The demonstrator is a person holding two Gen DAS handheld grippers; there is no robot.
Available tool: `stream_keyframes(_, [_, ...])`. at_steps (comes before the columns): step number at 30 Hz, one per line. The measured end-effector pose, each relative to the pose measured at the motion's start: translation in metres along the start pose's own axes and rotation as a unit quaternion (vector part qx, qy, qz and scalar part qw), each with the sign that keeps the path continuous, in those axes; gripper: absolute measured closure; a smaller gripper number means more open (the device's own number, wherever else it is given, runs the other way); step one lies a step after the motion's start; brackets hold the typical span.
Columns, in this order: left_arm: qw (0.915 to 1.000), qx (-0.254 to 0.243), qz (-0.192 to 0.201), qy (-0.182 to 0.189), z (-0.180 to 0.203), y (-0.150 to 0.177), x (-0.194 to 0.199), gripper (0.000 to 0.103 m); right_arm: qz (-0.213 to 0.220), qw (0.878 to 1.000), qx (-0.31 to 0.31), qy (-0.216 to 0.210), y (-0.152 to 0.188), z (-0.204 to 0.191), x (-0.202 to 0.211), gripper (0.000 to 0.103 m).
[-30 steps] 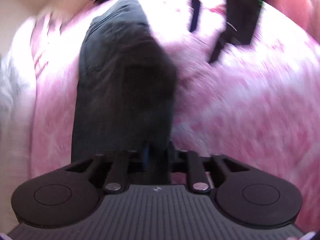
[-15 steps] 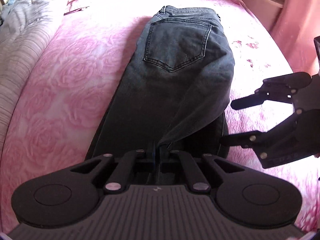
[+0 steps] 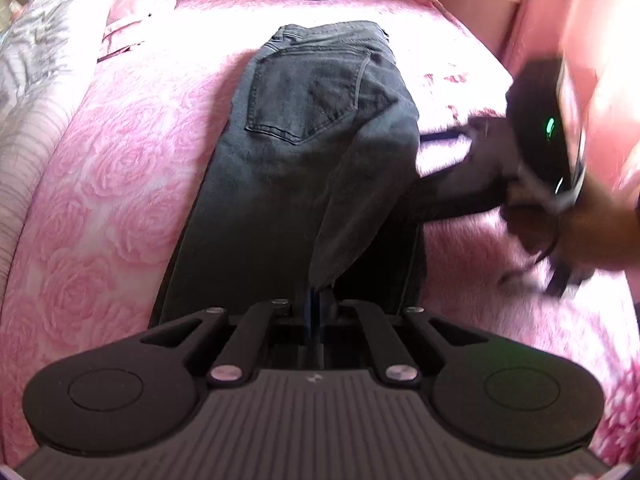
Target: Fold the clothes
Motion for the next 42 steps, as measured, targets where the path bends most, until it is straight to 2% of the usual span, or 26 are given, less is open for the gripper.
stream_keyframes(1, [0.9999,-0.014,-0.001,-0.005,0.006,0.002,-0.002,0.099,0.005,1.0,0.03,0.006,-0.002,0.005,0.006,0.019])
stream_keyframes(3, [0.9975,-0.067,-0.005,-0.022,0.022,0.01,-0.005,0.097,0.03,0.991,0.124,0.049,-0.009,0.011,0.032,0.019])
stream_keyframes(4, [0.9944,-0.102,-0.008,-0.025,0.034,0.015,-0.008,0.095,0.043,0.982,0.171,0.073,-0.013,0.013,0.046,0.019])
stream_keyframes(6, [0.9857,-0.163,-0.018,-0.038,0.056,0.026,-0.016,0.095,0.038,0.959,0.255,0.12,-0.012,0.018,0.059,0.019])
stream_keyframes(7, [0.982,-0.183,-0.022,-0.041,0.063,0.03,-0.021,0.095,0.027,0.956,0.266,0.124,-0.008,0.019,0.058,0.019])
stream_keyframes(10, [0.9778,-0.202,-0.031,-0.048,0.074,0.041,-0.034,0.095,-0.014,0.952,0.284,0.116,0.004,0.019,0.047,0.019])
stream_keyframes(13, [0.9753,-0.207,-0.03,-0.07,0.073,0.043,-0.041,0.095,-0.021,0.928,0.358,0.1,0.019,0.013,0.022,0.019])
stream_keyframes(14, [0.9746,-0.209,-0.029,-0.076,0.073,0.043,-0.042,0.095,-0.016,0.918,0.384,0.101,0.019,0.014,0.024,0.019])
stream_keyframes(16, [0.9738,-0.214,-0.029,-0.073,0.076,0.042,-0.041,0.095,-0.013,0.909,0.405,0.101,0.016,0.019,0.039,0.019])
stream_keyframes(17, [0.9734,-0.216,-0.029,-0.07,0.078,0.042,-0.04,0.095,-0.009,0.91,0.401,0.104,0.015,0.022,0.048,0.019])
stream_keyframes(20, [0.9689,-0.234,-0.042,-0.069,0.081,0.047,-0.04,0.096,-0.04,0.926,0.365,0.087,0.024,0.022,0.054,0.02])
stream_keyframes(22, [0.9717,-0.222,-0.052,-0.062,0.078,0.049,-0.032,0.094,-0.083,0.935,0.337,0.065,0.032,0.025,0.053,0.02])
stream_keyframes(25, [0.9768,-0.199,-0.061,-0.053,0.074,0.052,-0.015,0.088,-0.123,0.95,0.286,0.036,0.037,0.039,0.071,0.02])
stream_keyframes(28, [0.9863,-0.144,-0.062,-0.05,0.061,0.054,0.011,0.085,-0.152,0.958,0.244,-0.01,0.03,0.05,0.094,0.02])
stream_keyframes(31, [0.9931,-0.078,-0.062,-0.061,0.034,0.066,0.037,0.077,-0.139,0.961,0.233,-0.057,0.0,0.046,0.117,0.02])
stream_keyframes(33, [0.9942,-0.041,-0.065,-0.075,0.009,0.078,0.05,0.072,-0.12,0.959,0.244,-0.082,-0.027,0.04,0.122,0.02])
stream_keyframes(35, [0.9914,-0.01,-0.083,-0.1,-0.022,0.095,0.053,0.072,-0.099,0.95,0.279,-0.102,-0.053,0.034,0.111,0.02])
stream_keyframes(37, [0.9873,0.025,-0.097,-0.123,-0.053,0.111,0.055,0.072,-0.088,0.933,0.328,-0.123,-0.077,0.026,0.083,0.02])
stream_keyframes(40, [0.9805,0.094,-0.1,-0.141,-0.098,0.123,0.046,0.072,-0.086,0.898,0.4,-0.162,-0.106,0.015,0.028,0.022])
stream_keyframes(42, [0.9755,0.134,-0.099,-0.144,-0.123,0.127,0.032,0.072,-0.097,0.871,0.442,-0.19,-0.117,0.005,-0.012,0.031])
Point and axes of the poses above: each gripper's, at about its wrist camera, not at the fingertips, and x roughly against the way its jaws point, z to its right, y to its underside, the point moved 7 cm from there along -x, roughly the way its jaws point, and after that the axes turned 3 degrees about x, right-handed, at the moved point
